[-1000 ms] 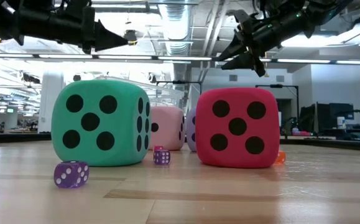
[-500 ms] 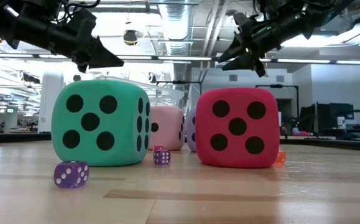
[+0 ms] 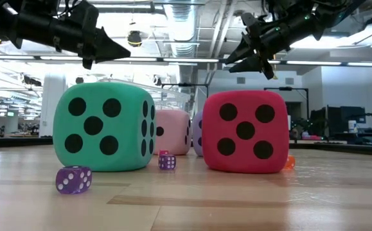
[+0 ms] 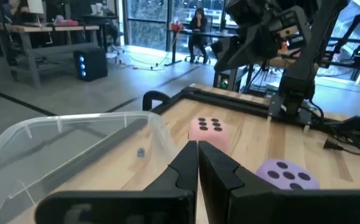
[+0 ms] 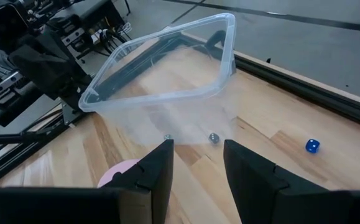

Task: Pick & Place Dice
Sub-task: Put the top large pink dice into the transparent container

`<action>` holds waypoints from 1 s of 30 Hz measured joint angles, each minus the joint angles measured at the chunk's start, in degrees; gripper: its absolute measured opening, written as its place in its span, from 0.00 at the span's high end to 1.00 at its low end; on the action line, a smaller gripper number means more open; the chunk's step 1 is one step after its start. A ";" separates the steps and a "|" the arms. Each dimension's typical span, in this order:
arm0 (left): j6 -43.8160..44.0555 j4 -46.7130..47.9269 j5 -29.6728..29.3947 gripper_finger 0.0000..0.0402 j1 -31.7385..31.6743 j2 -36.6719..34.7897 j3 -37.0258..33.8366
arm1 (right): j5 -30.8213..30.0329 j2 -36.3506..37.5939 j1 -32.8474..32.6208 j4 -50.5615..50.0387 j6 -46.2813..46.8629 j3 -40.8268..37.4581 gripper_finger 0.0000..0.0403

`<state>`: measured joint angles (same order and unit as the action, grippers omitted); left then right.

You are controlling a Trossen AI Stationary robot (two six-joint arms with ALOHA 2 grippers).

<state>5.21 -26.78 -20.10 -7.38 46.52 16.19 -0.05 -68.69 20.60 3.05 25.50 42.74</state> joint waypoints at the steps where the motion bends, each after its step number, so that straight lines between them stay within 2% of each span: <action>1: 0.00 0.02 0.00 0.99 0.00 0.00 0.00 | 0.00 0.02 0.00 0.00 0.00 0.00 0.66; 9: -4.21 0.63 -0.02 0.99 0.00 0.00 0.00 | 0.00 0.00 0.15 0.00 -3.91 0.00 0.66; 14: -4.55 -3.60 -0.02 0.99 -0.89 0.00 0.00 | 0.01 0.00 0.53 0.71 -9.04 0.01 0.66; 30: -9.82 -6.37 -0.02 0.99 -3.58 -0.04 0.00 | 0.02 0.00 0.81 0.85 -9.44 0.02 0.66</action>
<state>-4.61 -33.15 -20.12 -10.96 46.48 16.19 -0.03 -68.69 21.41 3.90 16.05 42.76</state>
